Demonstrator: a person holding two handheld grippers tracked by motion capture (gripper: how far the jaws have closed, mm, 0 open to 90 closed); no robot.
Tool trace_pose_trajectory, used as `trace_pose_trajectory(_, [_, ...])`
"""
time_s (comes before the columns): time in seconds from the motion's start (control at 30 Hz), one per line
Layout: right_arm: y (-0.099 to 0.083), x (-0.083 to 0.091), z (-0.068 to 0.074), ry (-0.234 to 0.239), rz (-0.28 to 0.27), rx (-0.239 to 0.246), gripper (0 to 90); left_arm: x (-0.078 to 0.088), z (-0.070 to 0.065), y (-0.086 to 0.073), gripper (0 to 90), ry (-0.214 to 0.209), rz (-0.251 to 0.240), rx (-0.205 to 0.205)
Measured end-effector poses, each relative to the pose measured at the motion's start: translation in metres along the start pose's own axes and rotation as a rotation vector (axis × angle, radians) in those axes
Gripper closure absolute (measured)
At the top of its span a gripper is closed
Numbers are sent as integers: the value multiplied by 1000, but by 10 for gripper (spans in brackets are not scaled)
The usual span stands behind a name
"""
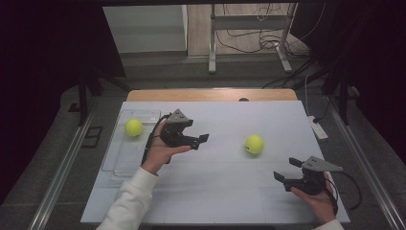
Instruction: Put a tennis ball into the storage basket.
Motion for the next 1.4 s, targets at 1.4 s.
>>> trace_pose_trajectory(1.4, [3, -1, 2, 41, -38, -30, 145, -49, -31, -6, 146, -23, 85, -12])
Point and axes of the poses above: each handheld gripper's, and its own axes: x roughly backward along the jaws, y roughly out of its top, z roughly to its left, the point moved 4 cm from there along -x, roughly forward along the jaws, and after that the axes turned 12 degrees about x, right-handed, at the moved point
